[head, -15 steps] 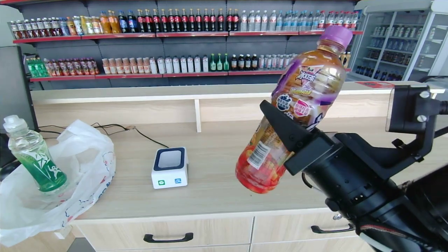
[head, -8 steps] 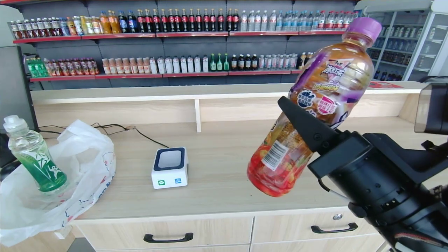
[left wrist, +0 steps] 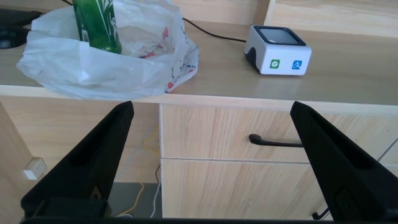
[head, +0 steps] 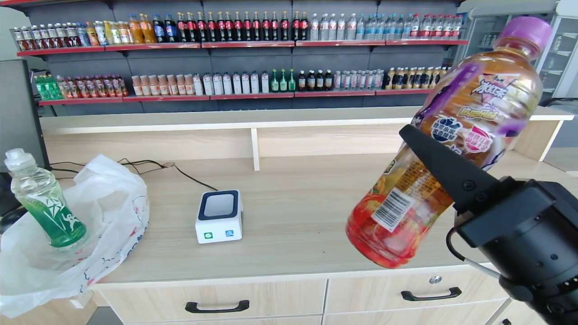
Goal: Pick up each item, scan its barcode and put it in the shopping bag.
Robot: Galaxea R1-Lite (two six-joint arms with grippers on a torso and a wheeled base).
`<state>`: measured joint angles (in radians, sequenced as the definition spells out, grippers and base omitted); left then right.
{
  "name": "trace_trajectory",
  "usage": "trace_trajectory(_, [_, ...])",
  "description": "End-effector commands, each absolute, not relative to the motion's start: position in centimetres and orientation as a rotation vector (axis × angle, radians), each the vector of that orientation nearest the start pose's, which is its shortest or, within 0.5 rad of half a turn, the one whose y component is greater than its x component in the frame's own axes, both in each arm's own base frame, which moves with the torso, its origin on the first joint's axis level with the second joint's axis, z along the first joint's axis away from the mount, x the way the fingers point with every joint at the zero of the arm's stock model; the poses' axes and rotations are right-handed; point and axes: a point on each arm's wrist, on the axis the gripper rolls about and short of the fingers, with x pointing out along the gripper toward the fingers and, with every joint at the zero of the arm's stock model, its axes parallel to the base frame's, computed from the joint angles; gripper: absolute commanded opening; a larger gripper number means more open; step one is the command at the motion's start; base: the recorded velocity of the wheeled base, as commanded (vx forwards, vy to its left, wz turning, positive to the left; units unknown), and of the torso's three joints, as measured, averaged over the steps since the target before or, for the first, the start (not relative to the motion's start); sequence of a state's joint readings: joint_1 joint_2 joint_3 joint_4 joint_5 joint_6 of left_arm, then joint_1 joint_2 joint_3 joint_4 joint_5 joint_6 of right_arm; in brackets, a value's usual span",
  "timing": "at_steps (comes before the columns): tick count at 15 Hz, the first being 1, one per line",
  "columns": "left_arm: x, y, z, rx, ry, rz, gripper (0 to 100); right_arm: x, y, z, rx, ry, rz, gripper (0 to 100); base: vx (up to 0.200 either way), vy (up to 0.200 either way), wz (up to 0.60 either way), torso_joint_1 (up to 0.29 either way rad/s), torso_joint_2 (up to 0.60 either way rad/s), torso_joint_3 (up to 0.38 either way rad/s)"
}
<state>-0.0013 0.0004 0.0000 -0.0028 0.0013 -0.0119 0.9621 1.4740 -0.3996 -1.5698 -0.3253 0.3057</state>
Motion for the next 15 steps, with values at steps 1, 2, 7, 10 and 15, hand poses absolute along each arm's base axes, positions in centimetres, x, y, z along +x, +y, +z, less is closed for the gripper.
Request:
trace_trajectory(1, [-2.3,0.0,7.6,-0.012,-0.003,0.0,100,12.0,16.6,23.0,0.6,-0.309,0.705,0,0.0,0.0,0.0,0.0,0.0,0.0])
trace_trajectory(2, [-2.3,0.0,7.6,-0.011,-0.003,0.0,100,10.9,17.6,22.8,0.594,-0.282,0.82,0,0.0,0.0,0.0,0.0,0.0,0.0])
trace_trajectory(7, [-2.3,0.0,7.6,-0.011,-0.003,0.0,100,10.8,17.1,21.0,0.583,-0.179,1.018,0,0.0,0.0,0.0,0.0,0.0,0.0])
trace_trajectory(10, [-2.3,0.0,7.6,-0.011,-0.003,0.0,100,11.2,17.6,21.7,0.598,-0.2,1.019,0,0.0,0.0,0.0,0.0,0.0,0.0])
trace_trajectory(15, [-2.3,0.0,7.6,-0.008,-0.003,0.0,100,11.8,17.3,21.9,0.597,-0.221,0.99,0,0.0,0.0,0.0,0.0,0.0,0.0])
